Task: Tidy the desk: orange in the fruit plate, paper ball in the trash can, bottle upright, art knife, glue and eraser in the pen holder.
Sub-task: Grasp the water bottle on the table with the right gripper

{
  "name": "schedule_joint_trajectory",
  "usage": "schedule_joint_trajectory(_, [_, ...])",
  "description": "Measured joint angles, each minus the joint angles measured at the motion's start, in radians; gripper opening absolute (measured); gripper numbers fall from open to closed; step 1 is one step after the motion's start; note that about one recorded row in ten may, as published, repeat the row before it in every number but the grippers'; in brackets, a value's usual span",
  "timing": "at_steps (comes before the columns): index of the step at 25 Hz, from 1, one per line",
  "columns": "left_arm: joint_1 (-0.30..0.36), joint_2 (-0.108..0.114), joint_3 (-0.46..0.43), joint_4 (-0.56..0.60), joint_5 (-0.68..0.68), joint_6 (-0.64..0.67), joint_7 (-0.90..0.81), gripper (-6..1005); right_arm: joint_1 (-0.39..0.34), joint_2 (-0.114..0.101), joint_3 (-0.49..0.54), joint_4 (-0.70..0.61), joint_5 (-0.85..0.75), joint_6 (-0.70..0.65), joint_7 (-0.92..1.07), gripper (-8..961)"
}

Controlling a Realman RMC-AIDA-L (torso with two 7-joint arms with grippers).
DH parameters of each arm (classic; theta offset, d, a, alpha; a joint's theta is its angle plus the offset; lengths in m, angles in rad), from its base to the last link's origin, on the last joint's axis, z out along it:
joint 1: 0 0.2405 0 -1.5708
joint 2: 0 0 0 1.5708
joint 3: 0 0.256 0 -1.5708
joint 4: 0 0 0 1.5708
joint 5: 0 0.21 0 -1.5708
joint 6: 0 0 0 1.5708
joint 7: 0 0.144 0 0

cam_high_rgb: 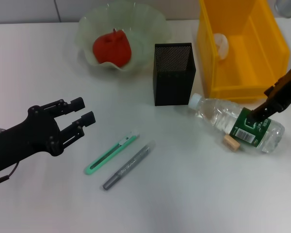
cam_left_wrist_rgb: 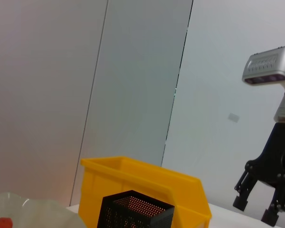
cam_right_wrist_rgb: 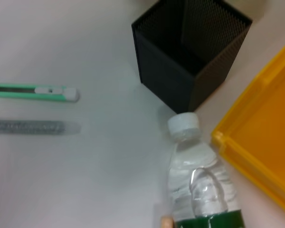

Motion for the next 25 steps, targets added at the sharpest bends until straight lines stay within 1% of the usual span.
schedule_joint_trajectory(7, [-0.005, 0.000, 0.000, 0.000, 0.002, 0.000, -0.001, 443, -0.003, 0.000, -0.024, 0.073, -0.003, 0.050, -0.006, 813])
schedule_joint_trajectory(13, [-0.004, -0.002, 0.002, 0.000, 0.003, 0.001, -0.001, 443, 0.000, 0.001, -0.064, 0.151, -0.035, 0.139, -0.007, 811])
schedule_joint_trajectory(17, [-0.002, -0.002, 0.002, 0.000, 0.002, 0.000, -0.001, 443, 0.005, 0.001, -0.077, 0.189, -0.036, 0.174, -0.008, 809])
schedule_joint_trajectory(21, [-0.001, -0.002, 0.001, 0.000, 0.001, 0.000, -0.001, 444, 0.011, 0.003, -0.121, 0.250, -0.033, 0.249, -0.008, 808])
schedule_joint_trajectory(25, [-0.002, -0.002, 0.001, 0.000, 0.001, 0.000, -0.001, 444, 0.014, 0.003, -0.136, 0.277, -0.032, 0.278, -0.008, 807])
